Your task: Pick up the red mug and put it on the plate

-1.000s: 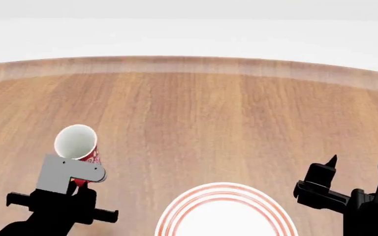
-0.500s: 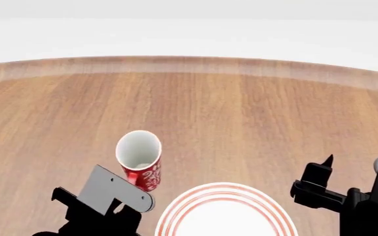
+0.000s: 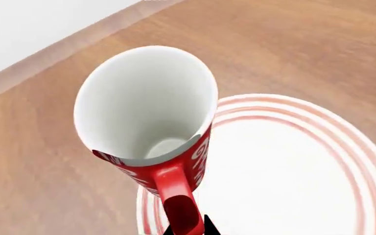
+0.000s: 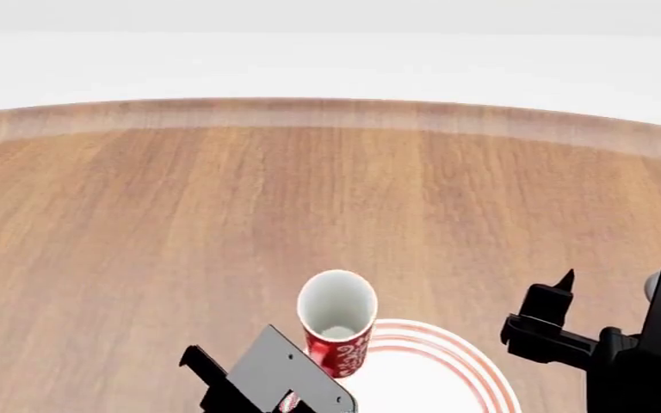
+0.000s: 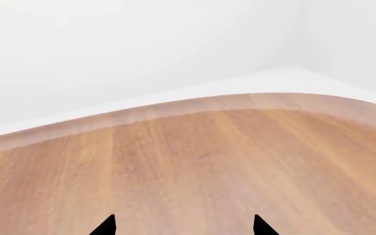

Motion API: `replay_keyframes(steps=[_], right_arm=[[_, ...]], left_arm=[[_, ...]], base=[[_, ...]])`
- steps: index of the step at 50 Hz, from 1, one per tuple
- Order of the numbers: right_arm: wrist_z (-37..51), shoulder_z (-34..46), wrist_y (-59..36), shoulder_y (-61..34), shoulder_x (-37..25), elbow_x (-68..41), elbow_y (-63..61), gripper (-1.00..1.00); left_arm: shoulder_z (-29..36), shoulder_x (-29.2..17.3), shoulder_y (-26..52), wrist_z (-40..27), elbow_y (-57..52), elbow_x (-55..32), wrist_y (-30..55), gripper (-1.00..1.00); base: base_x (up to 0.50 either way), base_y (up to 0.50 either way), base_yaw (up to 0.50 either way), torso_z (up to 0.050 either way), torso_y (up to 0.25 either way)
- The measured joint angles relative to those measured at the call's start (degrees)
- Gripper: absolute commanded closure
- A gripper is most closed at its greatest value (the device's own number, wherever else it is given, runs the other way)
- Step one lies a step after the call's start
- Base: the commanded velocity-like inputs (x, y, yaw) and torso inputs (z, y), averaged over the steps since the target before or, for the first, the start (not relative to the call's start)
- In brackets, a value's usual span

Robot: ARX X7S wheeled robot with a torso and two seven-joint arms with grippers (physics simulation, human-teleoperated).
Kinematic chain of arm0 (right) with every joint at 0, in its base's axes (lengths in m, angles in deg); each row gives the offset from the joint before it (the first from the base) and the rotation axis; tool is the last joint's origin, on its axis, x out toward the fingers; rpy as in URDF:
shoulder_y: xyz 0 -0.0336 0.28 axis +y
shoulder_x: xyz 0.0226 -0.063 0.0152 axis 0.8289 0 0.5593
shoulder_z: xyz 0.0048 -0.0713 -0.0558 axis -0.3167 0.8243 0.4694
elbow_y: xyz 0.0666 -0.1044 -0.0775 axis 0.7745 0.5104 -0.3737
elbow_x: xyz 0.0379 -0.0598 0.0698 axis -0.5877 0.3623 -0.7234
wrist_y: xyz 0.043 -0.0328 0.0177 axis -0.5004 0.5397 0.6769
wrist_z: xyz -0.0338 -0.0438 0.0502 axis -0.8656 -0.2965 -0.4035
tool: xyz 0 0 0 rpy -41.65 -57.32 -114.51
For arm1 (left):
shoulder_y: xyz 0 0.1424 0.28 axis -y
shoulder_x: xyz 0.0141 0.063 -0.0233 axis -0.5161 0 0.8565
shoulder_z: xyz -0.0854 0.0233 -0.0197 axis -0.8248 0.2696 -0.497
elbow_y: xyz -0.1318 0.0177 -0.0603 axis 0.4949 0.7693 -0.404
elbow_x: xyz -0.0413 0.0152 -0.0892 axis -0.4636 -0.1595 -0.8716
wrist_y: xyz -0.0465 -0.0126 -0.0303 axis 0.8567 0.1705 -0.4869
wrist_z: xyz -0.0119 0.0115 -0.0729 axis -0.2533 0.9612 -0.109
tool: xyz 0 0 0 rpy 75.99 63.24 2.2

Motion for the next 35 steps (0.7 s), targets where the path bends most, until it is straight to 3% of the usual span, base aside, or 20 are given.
replay_keyframes(steps=[12,20,35], right_arm=[[-0.15,0.23,0.71,0.01,0.02,-0.25,0.63,-1.00],[-0.11,0.35,0.93,0.11,0.03,-0.45,0.66,-1.00],[-0.48,0.54,2.54,0.63,0.06,-0.52,2.00,-1.00]], left_arm=[[8.82,0.74,3.13,-4.42,7.25,-6.80,-4.04,1.00],[16.60,0.98,7.47,-9.12,13.26,-15.71,-7.42,1.00],[40.68,1.21,18.12,-18.61,25.94,-42.57,-19.06,1.00]], base=[[0.00,0.00,0.00,0.000,0.001],[0.00,0.00,0.00,0.000,0.000],[0.00,0.00,0.00,0.000,0.000]])
